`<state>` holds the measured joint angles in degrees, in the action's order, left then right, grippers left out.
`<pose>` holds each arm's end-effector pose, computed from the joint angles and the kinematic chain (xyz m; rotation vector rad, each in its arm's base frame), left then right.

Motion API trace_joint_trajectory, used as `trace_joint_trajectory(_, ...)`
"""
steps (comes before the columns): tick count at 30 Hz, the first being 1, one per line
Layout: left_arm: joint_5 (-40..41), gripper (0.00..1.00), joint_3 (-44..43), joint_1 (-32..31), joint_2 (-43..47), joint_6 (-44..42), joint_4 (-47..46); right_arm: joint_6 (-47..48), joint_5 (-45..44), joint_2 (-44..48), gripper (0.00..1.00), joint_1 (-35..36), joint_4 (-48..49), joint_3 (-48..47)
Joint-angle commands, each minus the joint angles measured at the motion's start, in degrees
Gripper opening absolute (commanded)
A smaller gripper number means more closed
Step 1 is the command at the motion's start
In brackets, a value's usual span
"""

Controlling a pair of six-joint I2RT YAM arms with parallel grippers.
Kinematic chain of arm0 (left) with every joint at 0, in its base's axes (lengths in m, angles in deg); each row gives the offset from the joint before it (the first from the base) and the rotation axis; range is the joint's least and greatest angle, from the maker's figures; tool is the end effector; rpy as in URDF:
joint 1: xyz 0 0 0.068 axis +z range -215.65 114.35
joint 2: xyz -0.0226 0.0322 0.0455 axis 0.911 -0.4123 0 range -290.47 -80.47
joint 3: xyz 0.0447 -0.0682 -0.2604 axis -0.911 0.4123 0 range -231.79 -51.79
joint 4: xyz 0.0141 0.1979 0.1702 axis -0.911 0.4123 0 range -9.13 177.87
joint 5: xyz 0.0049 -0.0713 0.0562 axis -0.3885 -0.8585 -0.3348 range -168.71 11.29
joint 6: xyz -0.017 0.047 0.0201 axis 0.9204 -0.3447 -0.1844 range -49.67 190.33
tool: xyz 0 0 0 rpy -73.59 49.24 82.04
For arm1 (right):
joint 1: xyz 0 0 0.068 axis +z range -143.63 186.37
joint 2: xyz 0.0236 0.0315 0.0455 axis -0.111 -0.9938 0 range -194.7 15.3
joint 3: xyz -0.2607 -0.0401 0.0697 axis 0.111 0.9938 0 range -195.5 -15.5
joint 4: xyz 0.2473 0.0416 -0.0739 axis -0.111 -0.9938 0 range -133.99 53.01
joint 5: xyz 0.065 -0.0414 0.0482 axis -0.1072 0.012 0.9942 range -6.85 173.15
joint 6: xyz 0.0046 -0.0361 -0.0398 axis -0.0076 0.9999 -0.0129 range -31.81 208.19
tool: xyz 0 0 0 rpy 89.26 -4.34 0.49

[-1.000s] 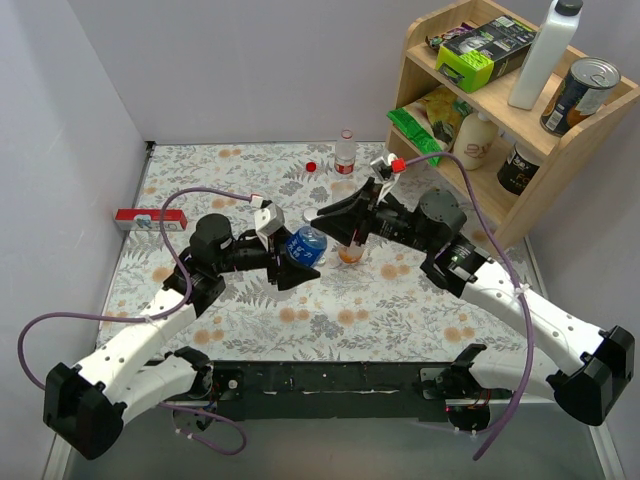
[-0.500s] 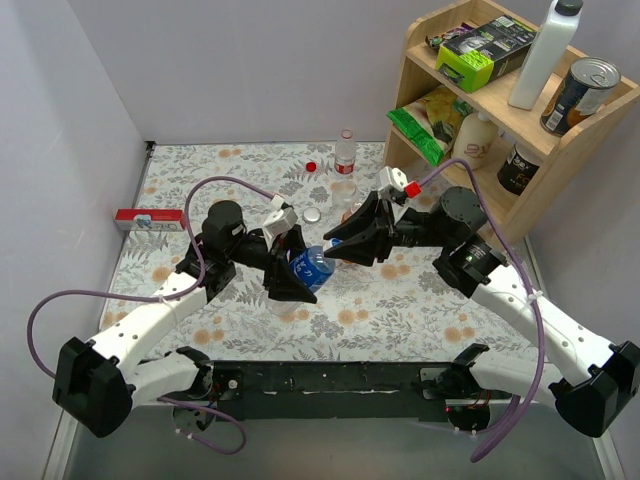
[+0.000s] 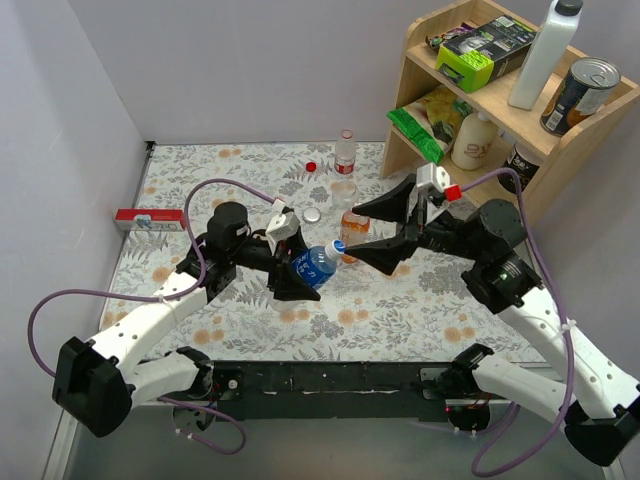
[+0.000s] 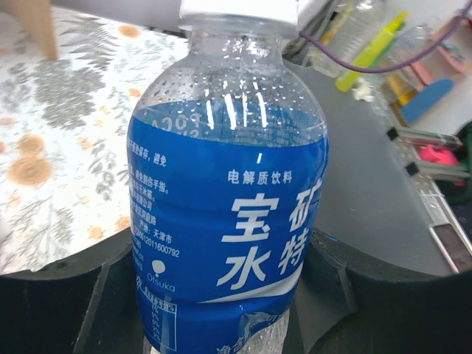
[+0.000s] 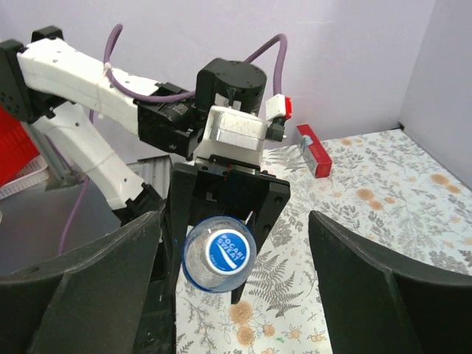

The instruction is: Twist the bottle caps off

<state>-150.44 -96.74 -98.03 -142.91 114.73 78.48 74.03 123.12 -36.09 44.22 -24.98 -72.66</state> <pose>0.1776 -0.1527 0.3090 0.8496 2.0046 -1.9852 0.1355 0.1343 0.4350 -0.8921 1.1280 1.1942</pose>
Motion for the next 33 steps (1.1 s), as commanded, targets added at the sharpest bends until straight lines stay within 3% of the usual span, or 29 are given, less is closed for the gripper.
trace_joint_trajectory(1, 12.0, 0.24, -0.8, -0.1, 4.6, -4.2, 2.8, 0.7, -8.7, 4.4, 0.89, -0.2, -2.6, 0.6)
trace_joint_trajectory(7, 28.4, 0.25, 3.8, -0.1, 11.0, -4.0, -1.4, -8.1, -24.9, 7.5, 0.86, -0.2, -2.4, 2.1)
trace_joint_trajectory(14, 41.7, 0.25, 5.4, -0.2, 11.9, -4.6, -1.3, -16.3, -27.1, 1.6, 0.74, 2.2, 3.2, 3.5)
trace_joint_trajectory(20, 45.3, 0.25, 4.7, -0.2, 10.8, -5.3, 0.6, -15.3, -29.8, -4.8, 0.75, 7.9, 5.9, 1.6)
trace_joint_trajectory(33, 43.5, 0.25, 4.5, -0.2, 10.1, -5.3, 0.8, -15.6, -32.7, -11.3, 0.73, 9.1, 4.4, -2.1)
